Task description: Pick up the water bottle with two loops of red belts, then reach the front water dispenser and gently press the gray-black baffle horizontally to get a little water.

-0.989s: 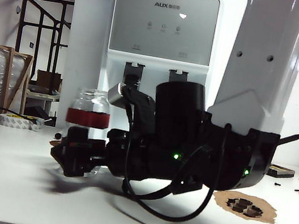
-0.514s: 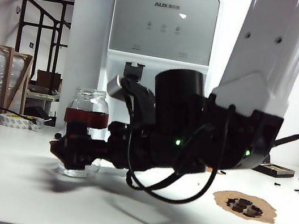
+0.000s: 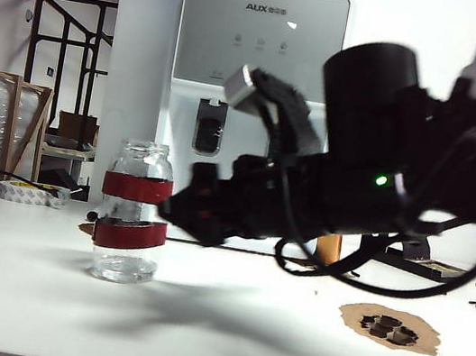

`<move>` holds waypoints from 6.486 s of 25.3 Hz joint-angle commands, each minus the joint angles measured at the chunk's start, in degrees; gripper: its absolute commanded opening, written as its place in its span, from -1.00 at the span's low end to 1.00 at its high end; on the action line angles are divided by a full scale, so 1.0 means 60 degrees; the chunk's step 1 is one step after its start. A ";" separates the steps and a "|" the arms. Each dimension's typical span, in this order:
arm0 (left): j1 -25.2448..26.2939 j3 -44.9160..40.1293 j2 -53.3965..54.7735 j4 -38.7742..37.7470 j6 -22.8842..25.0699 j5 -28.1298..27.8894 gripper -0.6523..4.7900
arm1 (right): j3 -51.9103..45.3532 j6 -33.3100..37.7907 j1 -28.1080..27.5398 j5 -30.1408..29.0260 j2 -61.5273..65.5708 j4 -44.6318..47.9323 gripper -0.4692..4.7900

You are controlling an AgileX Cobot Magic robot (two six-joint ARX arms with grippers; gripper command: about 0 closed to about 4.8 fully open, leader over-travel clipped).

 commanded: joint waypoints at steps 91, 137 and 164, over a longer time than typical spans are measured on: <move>0.1759 -0.7668 -0.0368 0.7107 0.1537 0.0794 -0.76 | -0.2765 0.0160 -0.3246 0.0477 -1.7741 -1.2743 -0.83; 0.3391 -0.7665 -0.4441 0.6222 0.1534 0.0794 -0.76 | -0.2761 0.0164 -0.3246 0.0441 -1.7810 -1.2794 -0.83; 0.3399 -0.7665 -0.4441 0.6222 0.1534 0.0794 -0.76 | -0.2721 0.0160 -0.3246 0.1293 -1.8342 -1.3307 -0.83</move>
